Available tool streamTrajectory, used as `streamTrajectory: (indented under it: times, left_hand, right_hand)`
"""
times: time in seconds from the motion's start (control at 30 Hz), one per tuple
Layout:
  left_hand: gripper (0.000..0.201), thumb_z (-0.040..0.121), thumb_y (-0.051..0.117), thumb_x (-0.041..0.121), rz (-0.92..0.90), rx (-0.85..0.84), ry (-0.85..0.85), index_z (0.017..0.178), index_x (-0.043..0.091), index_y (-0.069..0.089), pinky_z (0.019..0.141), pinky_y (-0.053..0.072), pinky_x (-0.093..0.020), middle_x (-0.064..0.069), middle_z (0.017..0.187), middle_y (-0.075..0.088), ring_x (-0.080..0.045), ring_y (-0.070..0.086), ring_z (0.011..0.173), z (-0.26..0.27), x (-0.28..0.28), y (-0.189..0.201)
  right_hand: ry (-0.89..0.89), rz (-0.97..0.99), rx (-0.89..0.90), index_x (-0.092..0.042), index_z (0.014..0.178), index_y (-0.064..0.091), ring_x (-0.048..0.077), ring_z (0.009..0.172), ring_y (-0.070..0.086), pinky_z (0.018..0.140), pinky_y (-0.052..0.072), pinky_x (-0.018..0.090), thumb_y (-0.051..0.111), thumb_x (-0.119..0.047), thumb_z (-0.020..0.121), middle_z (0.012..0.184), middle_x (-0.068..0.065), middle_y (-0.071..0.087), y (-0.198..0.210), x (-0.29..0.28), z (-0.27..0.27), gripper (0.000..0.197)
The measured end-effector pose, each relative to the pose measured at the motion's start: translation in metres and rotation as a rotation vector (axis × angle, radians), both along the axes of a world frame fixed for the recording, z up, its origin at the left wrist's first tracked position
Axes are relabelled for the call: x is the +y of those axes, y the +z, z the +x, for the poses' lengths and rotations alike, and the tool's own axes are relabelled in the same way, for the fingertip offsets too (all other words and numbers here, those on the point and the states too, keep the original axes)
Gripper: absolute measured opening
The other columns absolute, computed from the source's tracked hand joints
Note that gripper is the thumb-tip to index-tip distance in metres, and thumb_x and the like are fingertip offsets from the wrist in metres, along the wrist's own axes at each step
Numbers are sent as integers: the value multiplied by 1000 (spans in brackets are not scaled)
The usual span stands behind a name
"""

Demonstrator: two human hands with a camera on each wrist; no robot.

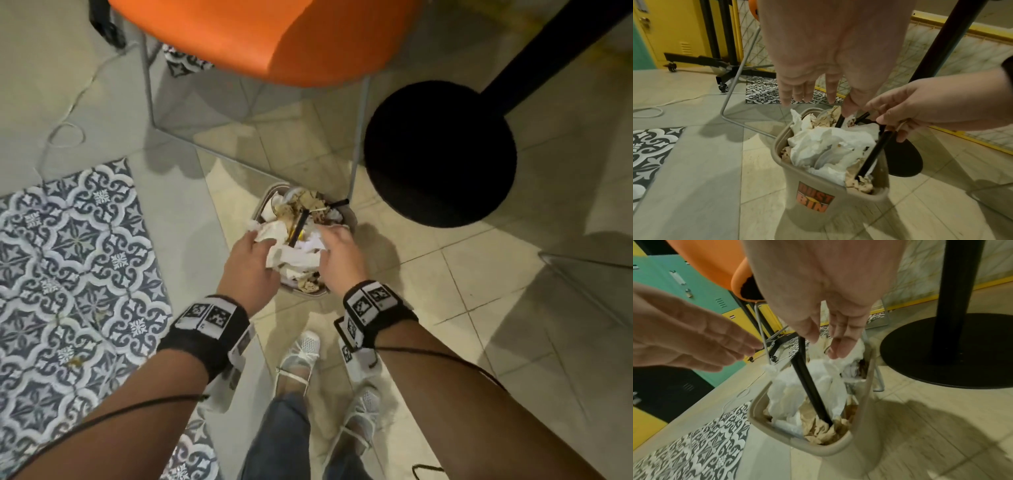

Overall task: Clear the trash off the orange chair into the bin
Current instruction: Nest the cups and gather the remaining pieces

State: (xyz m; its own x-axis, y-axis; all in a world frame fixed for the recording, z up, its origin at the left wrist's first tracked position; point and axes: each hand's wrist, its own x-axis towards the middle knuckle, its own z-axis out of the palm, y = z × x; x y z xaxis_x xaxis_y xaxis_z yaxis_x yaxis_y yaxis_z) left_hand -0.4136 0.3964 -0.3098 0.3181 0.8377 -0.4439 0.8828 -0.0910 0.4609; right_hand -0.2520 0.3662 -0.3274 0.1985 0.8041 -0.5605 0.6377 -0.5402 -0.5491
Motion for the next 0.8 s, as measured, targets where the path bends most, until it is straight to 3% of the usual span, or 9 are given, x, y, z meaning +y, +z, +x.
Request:
streamTrajectory:
  times: [0.1,0.2,0.33,0.47,0.57,0.63,0.7,0.8]
  left_hand:
    - [39,81,62,5,7,-50,-23,120,5,59,109,34,-42,-22,136,43,-37,37,131,13,-12,26]
    - [32,83,60,6,-17,-100,-106,114,8,63,107,30,-37,-17,130,48,-34,41,126,56,-30,62]
    - [30,86,56,11,-88,-211,-392,115,16,62,98,40,-30,-8,122,56,-25,52,115,141,-68,103]
    - [29,89,53,12,-236,-305,-647,117,17,61,83,34,-15,1,120,63,-19,58,111,232,-121,138]
    - [25,89,54,8,-255,-351,-819,110,12,65,85,41,-18,-3,112,66,-20,61,102,294,-172,154]
    - [20,86,55,4,-248,-397,-948,103,6,67,86,44,-20,-10,103,68,-27,63,95,331,-212,155]
    - [20,88,55,6,-264,-383,-1020,104,5,66,83,37,-13,-11,106,66,-26,61,97,366,-251,155]
    - [22,90,54,16,-274,-340,-1033,111,15,63,87,45,-27,-6,115,60,-23,59,102,414,-310,156]
  right_hand:
    - [-65,-25,19,-29,137,45,22,110,56,96,47,36,44,-10,96,144,-2,33,38,-20,21,46]
    - [-177,-32,16,-26,129,54,23,108,58,95,43,28,46,-14,96,139,2,41,70,-56,54,36]
    - [-466,82,-3,-24,114,66,20,112,58,96,43,22,52,-13,90,125,6,59,102,-124,107,30]
    - [-747,176,-87,-20,100,71,11,77,56,77,45,21,51,-9,90,107,3,67,135,-210,173,24]
    - [-1003,261,-201,-17,93,71,15,71,58,72,47,25,53,-6,90,93,5,72,155,-281,218,22]
    - [-1146,334,-304,-13,91,72,19,70,59,65,42,21,54,-1,87,89,7,72,166,-333,245,22]
    - [-1262,337,-417,-12,93,71,21,74,59,62,39,18,53,0,86,93,6,68,174,-386,272,23]
    - [-1400,168,-596,-7,110,65,34,100,56,75,41,30,56,-11,87,117,17,56,173,-469,309,25]
